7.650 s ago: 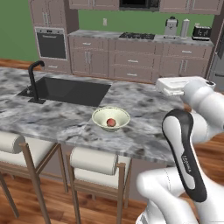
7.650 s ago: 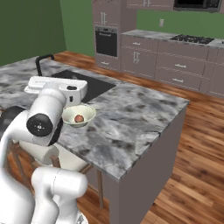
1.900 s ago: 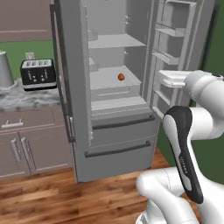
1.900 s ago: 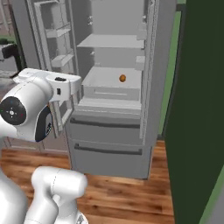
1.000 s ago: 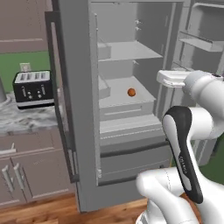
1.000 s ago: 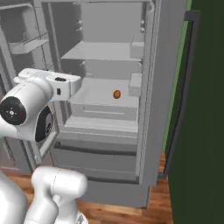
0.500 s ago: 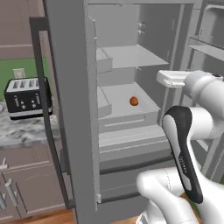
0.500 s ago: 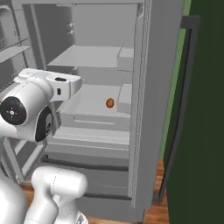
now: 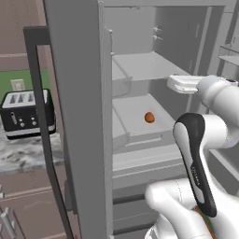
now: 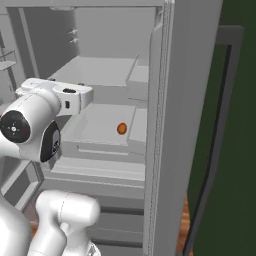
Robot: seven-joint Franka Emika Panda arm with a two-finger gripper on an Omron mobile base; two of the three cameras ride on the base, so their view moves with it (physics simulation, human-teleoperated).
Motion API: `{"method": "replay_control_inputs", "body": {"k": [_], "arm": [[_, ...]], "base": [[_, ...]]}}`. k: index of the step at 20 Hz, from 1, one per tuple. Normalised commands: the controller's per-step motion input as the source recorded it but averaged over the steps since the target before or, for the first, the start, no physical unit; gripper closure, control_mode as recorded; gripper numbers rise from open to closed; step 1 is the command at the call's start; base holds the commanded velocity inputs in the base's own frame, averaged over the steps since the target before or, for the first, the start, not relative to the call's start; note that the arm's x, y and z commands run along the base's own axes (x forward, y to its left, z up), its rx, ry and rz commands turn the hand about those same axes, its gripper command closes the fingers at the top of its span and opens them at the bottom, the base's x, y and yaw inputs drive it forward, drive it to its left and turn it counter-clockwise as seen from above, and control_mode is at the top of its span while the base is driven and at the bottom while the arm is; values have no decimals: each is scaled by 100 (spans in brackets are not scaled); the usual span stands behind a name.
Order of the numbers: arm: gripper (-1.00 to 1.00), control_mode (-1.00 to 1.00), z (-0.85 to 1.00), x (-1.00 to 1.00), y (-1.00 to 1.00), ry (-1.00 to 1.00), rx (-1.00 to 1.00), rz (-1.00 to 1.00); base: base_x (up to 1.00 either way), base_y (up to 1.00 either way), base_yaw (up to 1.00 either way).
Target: Retrieve the peach and mango from the fridge and place them into the bowl on the dining table.
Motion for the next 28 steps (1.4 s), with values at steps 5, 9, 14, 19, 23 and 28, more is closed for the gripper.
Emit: {"method": "replay_control_inputs", "body": {"k": [5,9,14,19,23,28], "arm": [[-100,100,0,0,0,0,0,0],[-100,100,0,0,0,0,0,0],[-100,100,0,0,0,0,0,0],[-100,-100,0,0,-2,14,0,0],[-100,-100,0,-2,-10,24,0,-1],[-100,-100,0,-28,-14,21,0,0]], "base": [[33,0,0],[6,0,0],[3,0,0],[0,0,0],[0,0,0],[0,0,0]]}}
